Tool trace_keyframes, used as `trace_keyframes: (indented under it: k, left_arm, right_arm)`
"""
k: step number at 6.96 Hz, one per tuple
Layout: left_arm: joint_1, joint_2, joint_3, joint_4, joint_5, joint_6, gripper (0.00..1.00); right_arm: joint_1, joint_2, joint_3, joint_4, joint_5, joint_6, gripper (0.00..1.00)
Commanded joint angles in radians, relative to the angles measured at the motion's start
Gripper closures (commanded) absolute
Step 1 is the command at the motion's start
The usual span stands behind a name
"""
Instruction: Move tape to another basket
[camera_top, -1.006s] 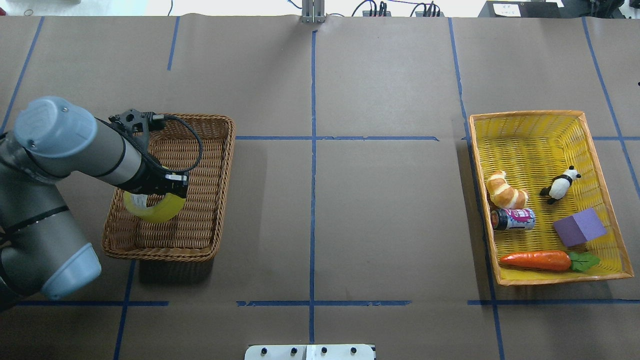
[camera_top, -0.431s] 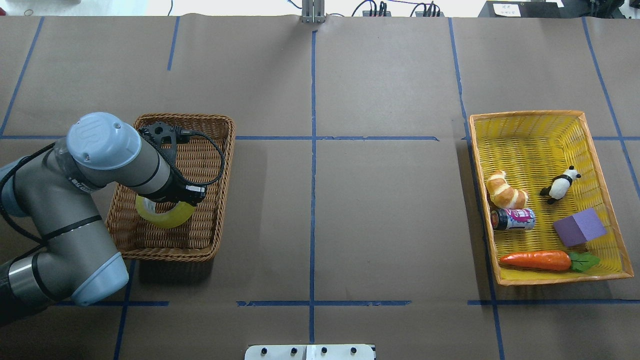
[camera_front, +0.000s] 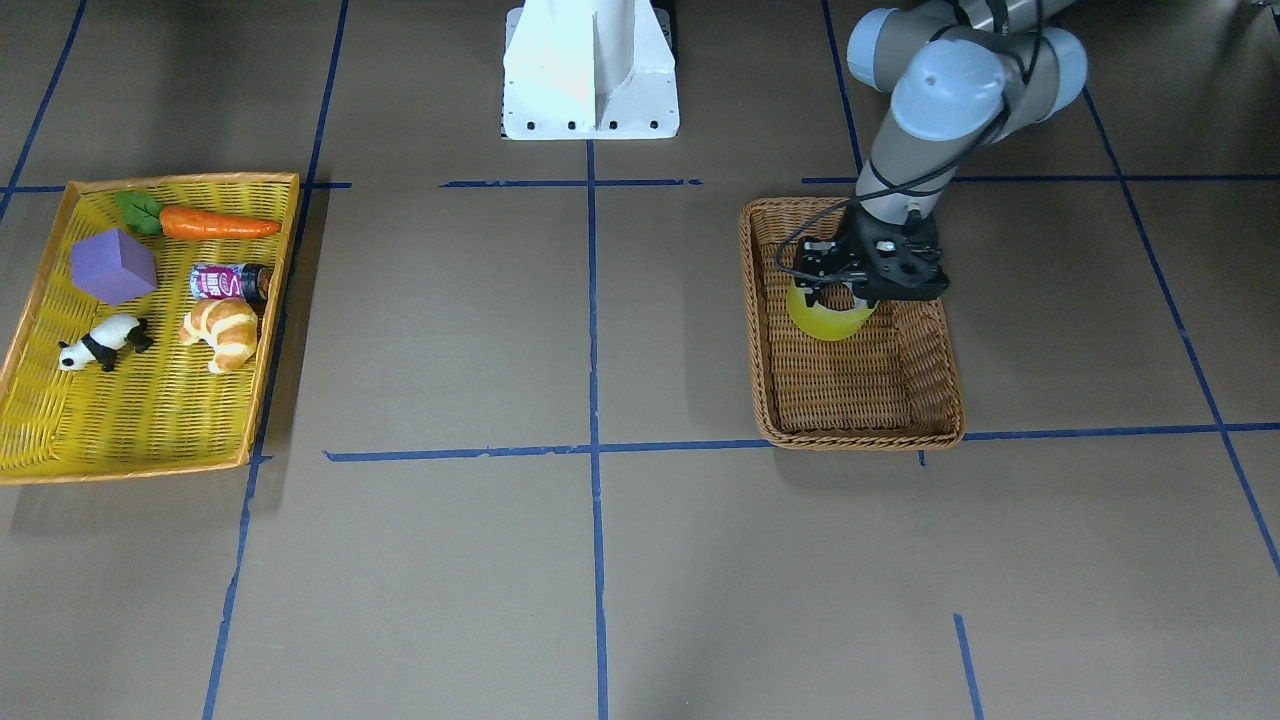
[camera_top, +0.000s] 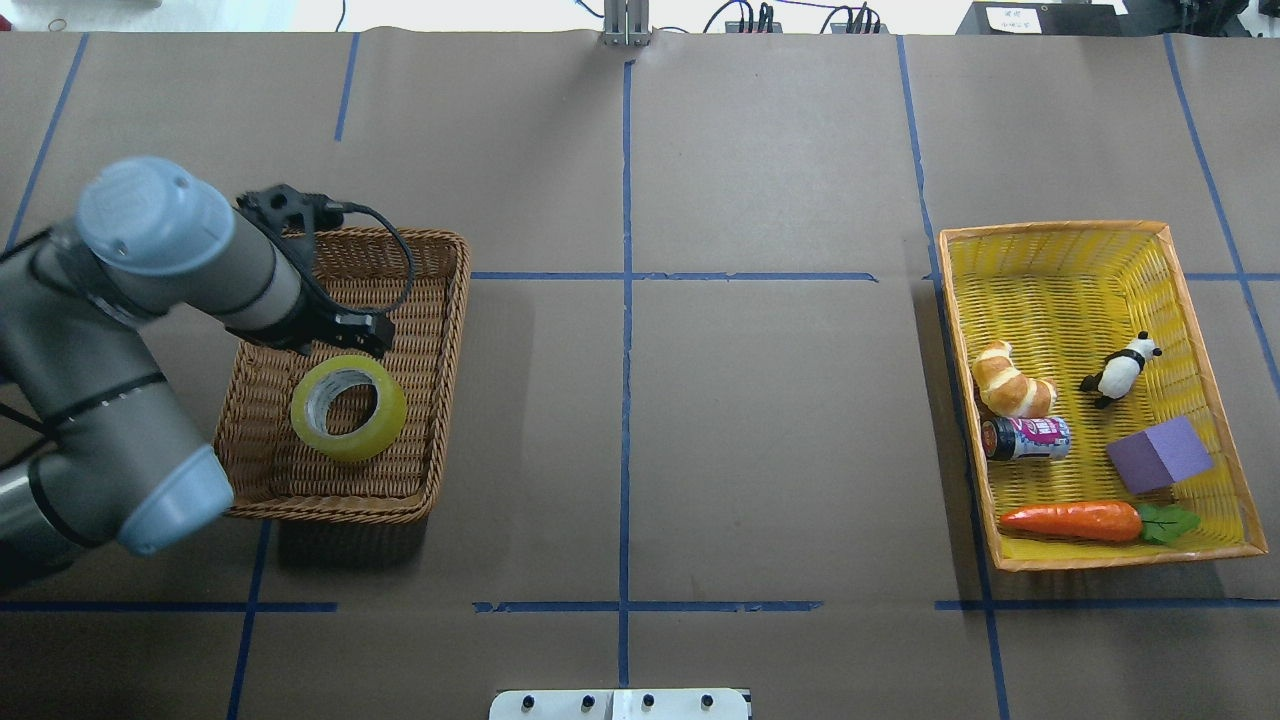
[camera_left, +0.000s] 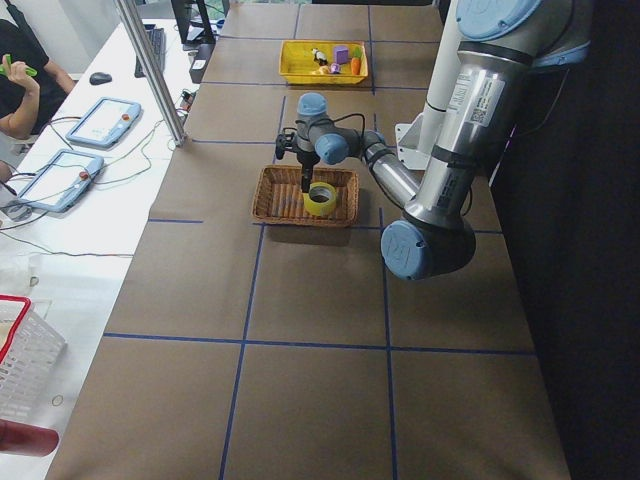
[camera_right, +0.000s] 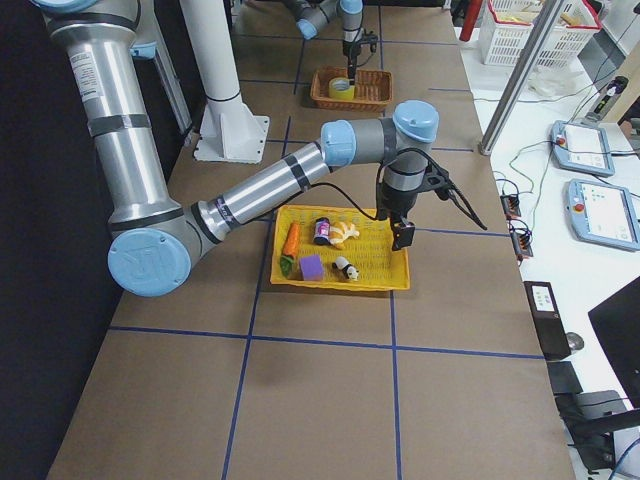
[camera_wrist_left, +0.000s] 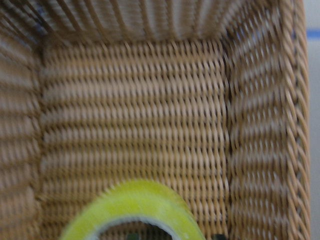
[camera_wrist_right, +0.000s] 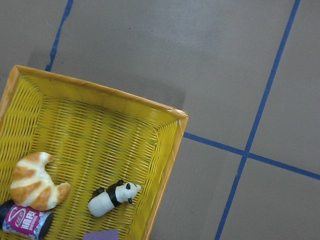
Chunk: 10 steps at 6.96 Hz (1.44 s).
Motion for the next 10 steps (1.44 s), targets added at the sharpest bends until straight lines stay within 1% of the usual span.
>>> trace_keyframes:
  k: [1,2,3,4,6,7,8,10]
  left_arm:
    - [-0.145,0.006,-0.029,0.101,-0.079,0.211,0.0]
    - [-0.227,0.029,-0.026,0.136,-0.139,0.315,0.0]
    - [-0.316,0.088,-0.021,0.135,-0.189,0.445,0.0]
    - [-0.388,0.149,-0.012,0.121,-0.241,0.547,0.0]
    - [-0.413,0.2,-0.029,0.121,-0.257,0.572,0.0]
    - [-0.462,0.264,-0.026,0.119,-0.259,0.647,0.0]
    - [-0.509,0.285,-0.015,0.121,-0.259,0.726,0.0]
    - [-0.521,0.286,0.003,0.124,-0.256,0.73,0.0]
  right_arm:
    - [0.012,-0.048,-0.002,0.007,0.006,-0.07,0.0]
    - [0.044,-0.081,-0.007,0.012,0.009,-0.081,0.0]
    - [0.075,-0.108,-0.012,0.012,0.012,-0.083,0.0]
    - [0.104,-0.16,-0.022,0.024,0.026,-0.115,0.0]
    - [0.119,-0.161,-0.027,0.03,0.036,-0.132,0.0]
    - [0.119,-0.168,-0.024,0.03,0.027,-0.143,0.0]
    - [0.119,-0.182,-0.019,0.03,0.03,-0.135,0.0]
    - [0.119,-0.184,-0.054,0.032,0.032,-0.135,0.0]
